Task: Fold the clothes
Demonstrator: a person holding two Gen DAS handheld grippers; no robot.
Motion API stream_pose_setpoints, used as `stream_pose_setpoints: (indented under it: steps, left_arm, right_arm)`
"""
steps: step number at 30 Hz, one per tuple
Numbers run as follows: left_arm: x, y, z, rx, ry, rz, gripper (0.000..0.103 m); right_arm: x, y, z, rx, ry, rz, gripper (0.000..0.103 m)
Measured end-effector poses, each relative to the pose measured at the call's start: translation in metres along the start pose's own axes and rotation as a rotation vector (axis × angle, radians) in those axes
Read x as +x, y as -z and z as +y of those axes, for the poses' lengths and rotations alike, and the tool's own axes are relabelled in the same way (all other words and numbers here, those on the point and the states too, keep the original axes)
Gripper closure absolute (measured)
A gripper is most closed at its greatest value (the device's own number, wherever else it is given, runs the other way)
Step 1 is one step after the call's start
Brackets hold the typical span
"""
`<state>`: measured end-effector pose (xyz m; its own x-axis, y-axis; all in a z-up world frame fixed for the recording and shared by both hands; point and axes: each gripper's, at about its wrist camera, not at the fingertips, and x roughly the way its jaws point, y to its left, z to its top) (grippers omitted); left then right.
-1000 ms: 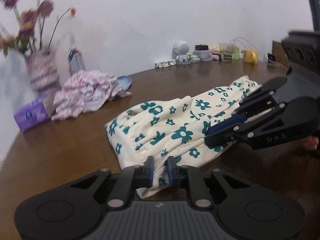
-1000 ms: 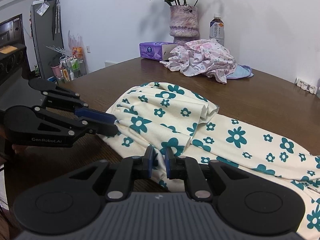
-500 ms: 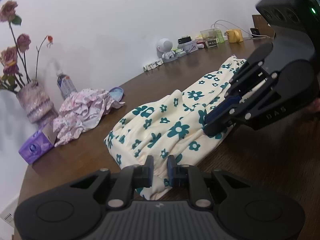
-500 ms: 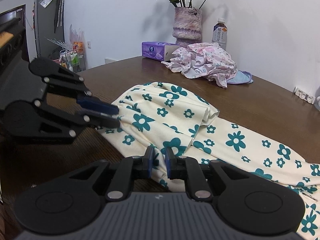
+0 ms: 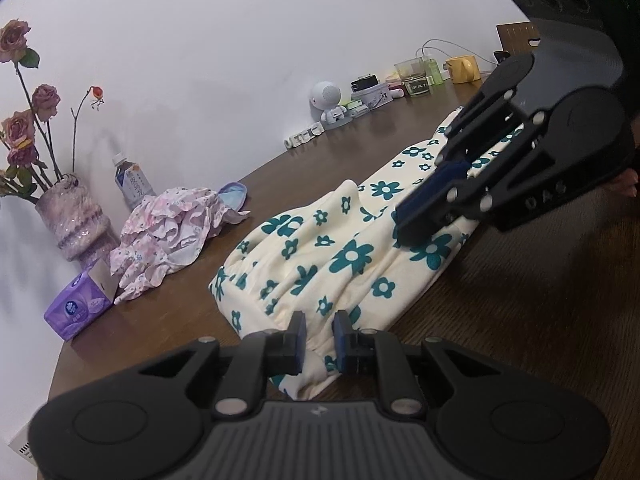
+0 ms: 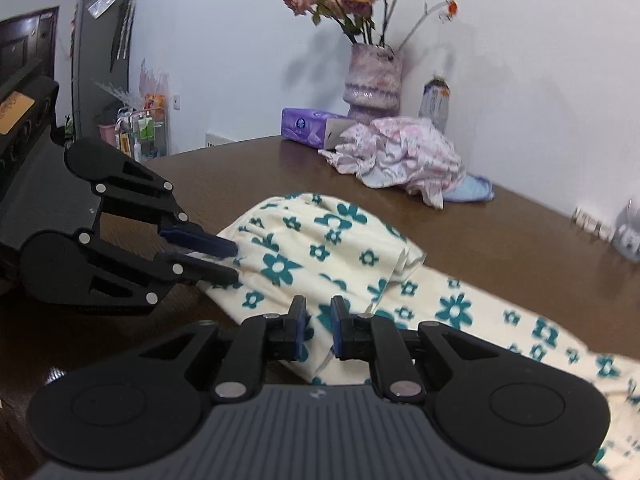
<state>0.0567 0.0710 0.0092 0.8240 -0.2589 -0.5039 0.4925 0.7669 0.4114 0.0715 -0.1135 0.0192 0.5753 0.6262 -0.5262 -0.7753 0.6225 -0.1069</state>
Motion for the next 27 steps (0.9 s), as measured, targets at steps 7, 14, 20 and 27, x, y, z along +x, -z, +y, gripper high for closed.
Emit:
stream_pose_setpoints:
  steps: [7, 14, 20, 27]
  left_arm:
    - [0.0004, 0.0002, 0.0023, -0.012, 0.009, 0.002, 0.089]
    - [0.0005, 0.0002, 0.0041, -0.022, 0.017, 0.002, 0.089]
    - [0.0009, 0.0, 0.0045, -0.028, 0.02, 0.002, 0.089]
    - [0.0004, 0.0003, 0.0057, -0.034, 0.025, 0.003, 0.089]
  right_arm:
    - [0.0111, 0.005, 0.0016, -0.014, 0.006, 0.054, 0.091]
    - [0.0106, 0.0067, -0.0008, 0.008, -0.005, 0.054, 0.091]
    - [0.0105, 0.0066, -0.0022, 0.017, -0.011, 0.055, 0.088]
    - [0.0105, 0.0065, -0.0031, 0.024, -0.013, 0.056, 0.088]
